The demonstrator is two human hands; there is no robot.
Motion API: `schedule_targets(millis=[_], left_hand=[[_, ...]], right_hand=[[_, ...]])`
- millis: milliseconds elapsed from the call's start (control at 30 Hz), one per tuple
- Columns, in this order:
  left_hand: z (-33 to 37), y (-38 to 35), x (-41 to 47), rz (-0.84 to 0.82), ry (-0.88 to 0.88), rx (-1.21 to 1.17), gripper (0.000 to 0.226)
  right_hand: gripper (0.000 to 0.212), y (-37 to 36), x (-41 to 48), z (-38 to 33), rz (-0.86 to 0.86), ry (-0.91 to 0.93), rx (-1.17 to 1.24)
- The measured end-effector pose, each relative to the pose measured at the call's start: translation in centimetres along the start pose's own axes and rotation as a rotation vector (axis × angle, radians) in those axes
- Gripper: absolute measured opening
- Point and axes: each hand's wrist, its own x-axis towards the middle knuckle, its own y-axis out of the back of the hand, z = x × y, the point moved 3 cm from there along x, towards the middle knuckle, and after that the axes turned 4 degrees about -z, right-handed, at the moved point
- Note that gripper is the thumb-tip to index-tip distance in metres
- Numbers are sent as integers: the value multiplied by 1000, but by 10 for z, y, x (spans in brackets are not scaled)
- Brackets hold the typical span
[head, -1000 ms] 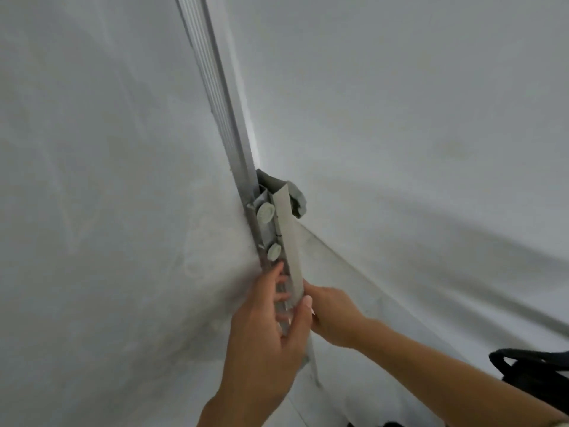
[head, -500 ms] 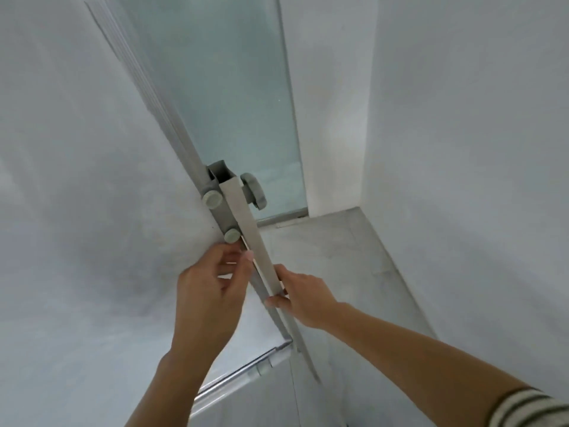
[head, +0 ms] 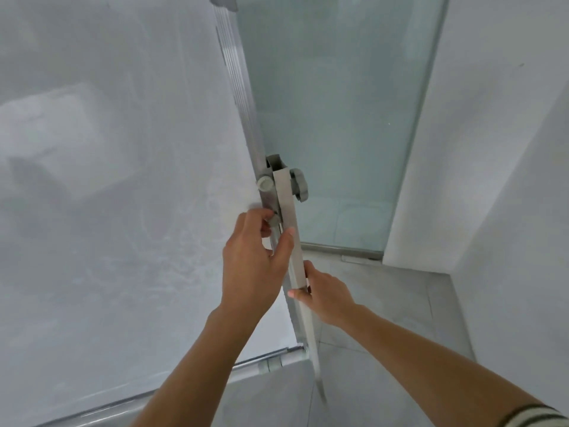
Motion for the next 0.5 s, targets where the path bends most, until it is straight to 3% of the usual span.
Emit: schedule_targets(millis=[233,500], left_hand=[[-27,-4,68,55,65,13,16],[-47,-20,99,356,110,17,23]], right_hand=[[49,6,83,4,-90,93,-18],[54,7,151,27,-277,372,-30]])
